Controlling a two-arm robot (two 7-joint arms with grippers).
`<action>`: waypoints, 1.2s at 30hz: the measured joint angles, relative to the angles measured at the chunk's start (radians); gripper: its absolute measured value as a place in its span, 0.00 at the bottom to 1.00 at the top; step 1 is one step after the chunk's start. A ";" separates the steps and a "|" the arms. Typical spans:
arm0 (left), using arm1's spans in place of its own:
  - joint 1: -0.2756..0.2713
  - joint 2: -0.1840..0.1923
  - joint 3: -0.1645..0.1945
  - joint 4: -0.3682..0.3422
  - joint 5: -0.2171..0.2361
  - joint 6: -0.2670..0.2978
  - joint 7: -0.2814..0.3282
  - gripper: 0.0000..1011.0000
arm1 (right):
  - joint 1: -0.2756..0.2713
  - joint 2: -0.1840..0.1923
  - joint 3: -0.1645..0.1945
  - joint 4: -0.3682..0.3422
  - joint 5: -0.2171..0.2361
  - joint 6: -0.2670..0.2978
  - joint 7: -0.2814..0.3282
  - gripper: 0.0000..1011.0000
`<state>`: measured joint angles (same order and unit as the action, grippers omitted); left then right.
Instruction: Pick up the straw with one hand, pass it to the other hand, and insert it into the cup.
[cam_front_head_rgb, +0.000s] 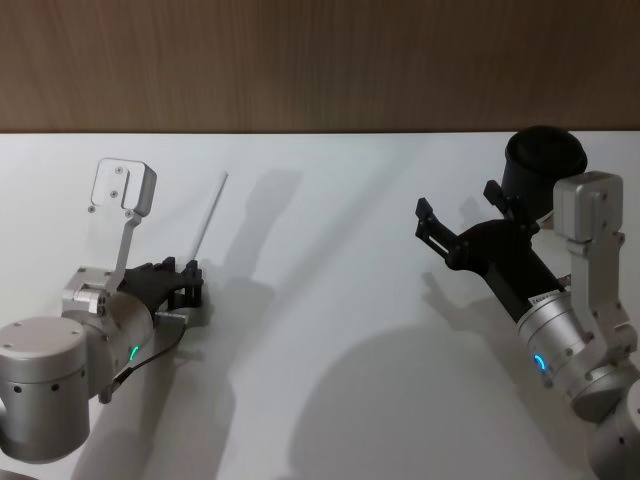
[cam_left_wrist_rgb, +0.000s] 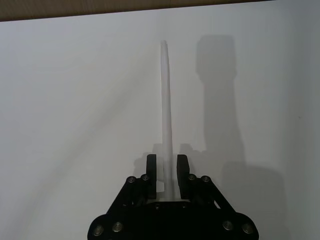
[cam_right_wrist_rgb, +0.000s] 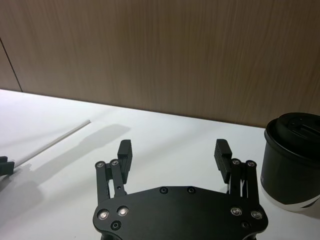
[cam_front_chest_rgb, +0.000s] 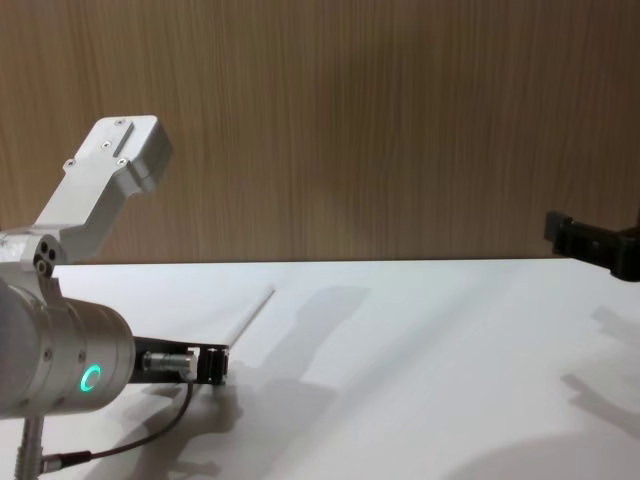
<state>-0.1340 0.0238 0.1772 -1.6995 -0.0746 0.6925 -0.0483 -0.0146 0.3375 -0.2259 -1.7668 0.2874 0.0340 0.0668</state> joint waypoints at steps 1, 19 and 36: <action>0.000 0.000 0.000 0.000 0.000 0.000 0.000 0.25 | 0.000 0.000 0.000 0.000 0.000 0.000 0.000 0.99; 0.000 0.000 0.000 0.000 0.000 0.000 0.000 0.14 | 0.000 0.000 0.000 0.000 0.000 0.000 0.000 0.99; 0.000 0.000 0.000 0.000 0.000 0.000 0.000 0.04 | 0.000 0.000 0.000 0.000 0.000 0.000 0.000 0.99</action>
<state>-0.1340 0.0237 0.1774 -1.6998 -0.0746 0.6927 -0.0482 -0.0146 0.3375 -0.2258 -1.7668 0.2874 0.0340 0.0668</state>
